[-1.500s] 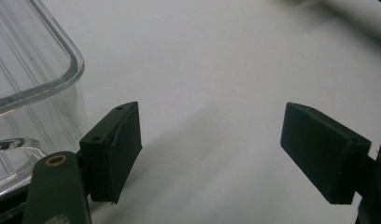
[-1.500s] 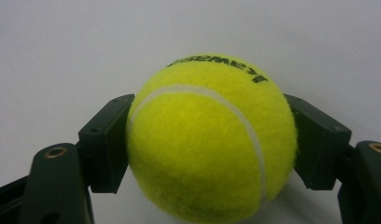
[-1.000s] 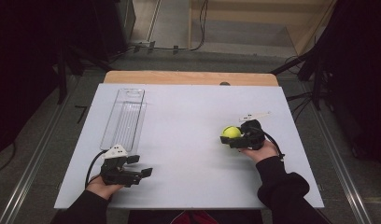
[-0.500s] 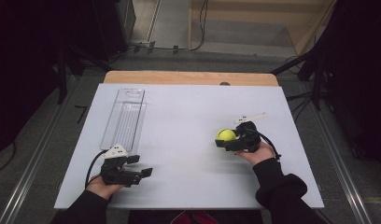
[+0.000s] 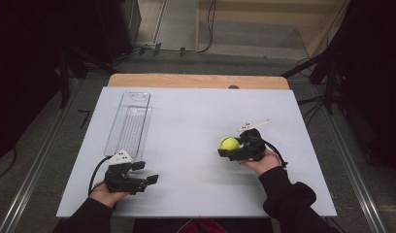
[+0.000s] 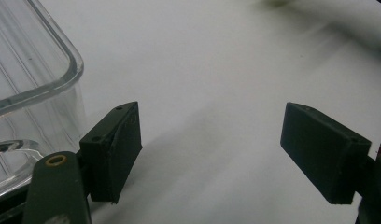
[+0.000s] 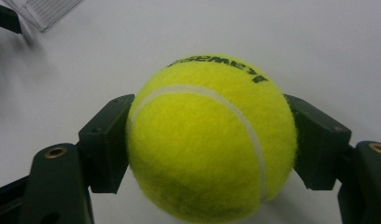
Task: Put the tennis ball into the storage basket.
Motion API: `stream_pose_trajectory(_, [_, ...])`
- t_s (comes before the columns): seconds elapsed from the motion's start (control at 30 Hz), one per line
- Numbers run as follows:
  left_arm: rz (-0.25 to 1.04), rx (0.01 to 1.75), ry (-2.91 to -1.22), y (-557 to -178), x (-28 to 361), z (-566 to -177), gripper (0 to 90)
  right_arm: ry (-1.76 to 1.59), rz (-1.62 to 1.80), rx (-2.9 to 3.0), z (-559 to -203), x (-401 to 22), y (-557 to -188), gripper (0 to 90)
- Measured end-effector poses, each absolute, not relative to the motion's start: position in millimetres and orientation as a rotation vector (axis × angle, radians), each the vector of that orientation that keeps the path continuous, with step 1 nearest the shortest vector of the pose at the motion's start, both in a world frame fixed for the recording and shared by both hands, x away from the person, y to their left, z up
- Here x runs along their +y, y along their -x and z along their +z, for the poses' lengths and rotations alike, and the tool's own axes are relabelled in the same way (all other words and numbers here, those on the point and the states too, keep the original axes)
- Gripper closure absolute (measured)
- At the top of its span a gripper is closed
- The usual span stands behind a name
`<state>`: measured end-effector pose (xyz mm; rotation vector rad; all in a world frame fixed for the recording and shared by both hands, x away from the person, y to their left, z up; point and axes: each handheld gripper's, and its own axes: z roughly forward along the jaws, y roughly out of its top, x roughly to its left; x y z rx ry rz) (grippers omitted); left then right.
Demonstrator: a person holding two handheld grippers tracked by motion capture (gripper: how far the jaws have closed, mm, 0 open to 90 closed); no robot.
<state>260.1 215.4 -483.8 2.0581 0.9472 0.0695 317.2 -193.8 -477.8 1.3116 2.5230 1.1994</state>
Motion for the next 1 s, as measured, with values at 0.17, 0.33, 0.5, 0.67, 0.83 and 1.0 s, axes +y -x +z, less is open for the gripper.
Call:
stream_pose_trajectory(0.17, [0.071, 0.946, -2.061, -259.9, 215.4, -483.6, 21.1, -1.296, 1.198, 2.534, -477.5, -189.8, -316.0, 22.9])
stream_pose_trajectory(0.33, [0.073, 0.946, -2.061, -260.2, 215.1, -483.8, 21.1, -1.288, 1.202, 2.545, -476.9, -184.2, -315.3, 22.9])
stream_pose_trajectory(0.5, [0.073, 0.945, -2.062, -260.2, 215.4, -483.7, 21.1, -1.266, 1.205, 2.561, -477.0, -176.8, -314.0, 22.8])
stream_pose_trajectory(0.67, [0.073, 0.943, -2.063, -260.2, 215.3, -483.6, 21.1, -1.244, 1.202, 2.579, -477.8, -170.9, -313.3, 22.9])
stream_pose_trajectory(0.83, [0.076, 0.943, -2.064, -260.1, 215.3, -483.5, 21.1, -1.238, 1.209, 2.588, -477.6, -165.8, -312.8, 22.9])
stream_pose_trajectory(1.0, [0.075, 0.941, -2.065, -260.1, 215.3, -483.3, 21.1, -1.230, 1.223, 2.593, -477.2, -159.5, -314.8, 22.9])
